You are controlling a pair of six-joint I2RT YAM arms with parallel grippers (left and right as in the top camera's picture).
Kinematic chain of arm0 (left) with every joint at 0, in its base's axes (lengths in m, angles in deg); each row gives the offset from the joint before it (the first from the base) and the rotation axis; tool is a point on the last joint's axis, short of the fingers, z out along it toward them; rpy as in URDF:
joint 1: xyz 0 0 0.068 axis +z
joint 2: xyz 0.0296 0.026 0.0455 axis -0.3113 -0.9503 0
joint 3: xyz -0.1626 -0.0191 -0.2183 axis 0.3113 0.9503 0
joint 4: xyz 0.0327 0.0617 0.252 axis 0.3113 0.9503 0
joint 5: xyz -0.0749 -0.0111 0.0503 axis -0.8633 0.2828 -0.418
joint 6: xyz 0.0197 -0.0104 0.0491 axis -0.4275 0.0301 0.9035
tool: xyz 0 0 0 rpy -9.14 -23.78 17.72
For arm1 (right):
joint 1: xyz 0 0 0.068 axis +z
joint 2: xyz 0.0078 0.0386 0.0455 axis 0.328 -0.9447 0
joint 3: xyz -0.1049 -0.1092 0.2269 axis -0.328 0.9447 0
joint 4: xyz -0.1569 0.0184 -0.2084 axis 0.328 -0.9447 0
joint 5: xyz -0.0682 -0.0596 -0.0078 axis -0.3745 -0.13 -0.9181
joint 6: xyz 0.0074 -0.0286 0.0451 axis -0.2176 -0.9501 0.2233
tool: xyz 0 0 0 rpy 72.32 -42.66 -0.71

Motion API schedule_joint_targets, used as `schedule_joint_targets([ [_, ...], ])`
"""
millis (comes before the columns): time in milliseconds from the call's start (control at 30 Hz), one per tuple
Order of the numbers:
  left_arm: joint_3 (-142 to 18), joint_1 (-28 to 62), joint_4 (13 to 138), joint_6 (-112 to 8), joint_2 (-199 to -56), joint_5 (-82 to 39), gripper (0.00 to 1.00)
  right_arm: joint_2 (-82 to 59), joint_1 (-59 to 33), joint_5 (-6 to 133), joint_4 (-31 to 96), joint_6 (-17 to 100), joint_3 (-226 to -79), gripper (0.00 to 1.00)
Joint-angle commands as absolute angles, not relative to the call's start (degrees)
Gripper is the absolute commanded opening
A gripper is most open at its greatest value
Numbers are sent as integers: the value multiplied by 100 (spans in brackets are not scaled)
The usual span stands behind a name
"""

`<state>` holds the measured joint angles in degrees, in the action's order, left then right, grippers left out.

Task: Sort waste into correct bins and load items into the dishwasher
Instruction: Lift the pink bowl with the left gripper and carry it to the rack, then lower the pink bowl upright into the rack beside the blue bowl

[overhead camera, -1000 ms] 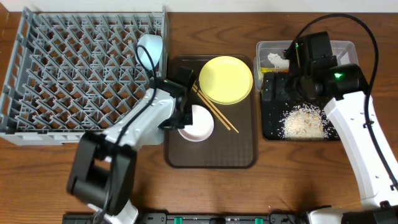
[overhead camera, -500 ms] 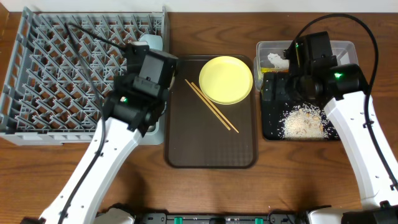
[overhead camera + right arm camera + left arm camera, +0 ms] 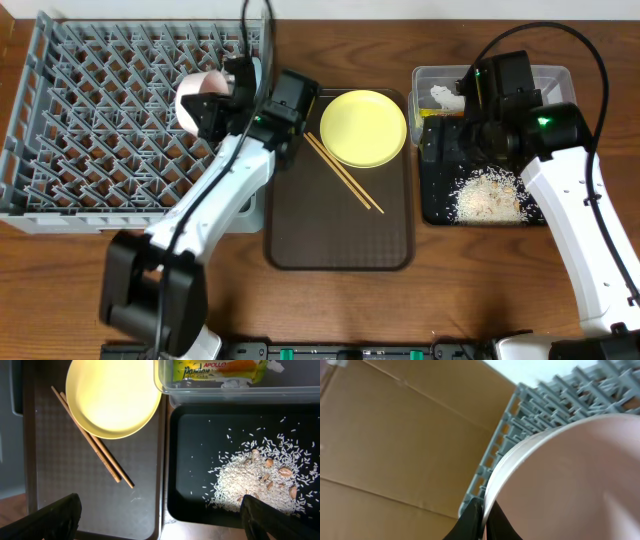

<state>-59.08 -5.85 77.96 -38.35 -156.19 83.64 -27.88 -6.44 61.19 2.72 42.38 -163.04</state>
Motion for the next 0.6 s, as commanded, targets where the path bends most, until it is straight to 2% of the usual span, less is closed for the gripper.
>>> schedule_joint_targets([
  [0,-5917,-478,7700,-4028,-15780,9108,7,-2806,-674,6064,268,4192,-16304,99],
  [567,-5698,-318,7468,-4410,-15855,8522,7,-2806,-674,6064,268,4192,-16304,99],
])
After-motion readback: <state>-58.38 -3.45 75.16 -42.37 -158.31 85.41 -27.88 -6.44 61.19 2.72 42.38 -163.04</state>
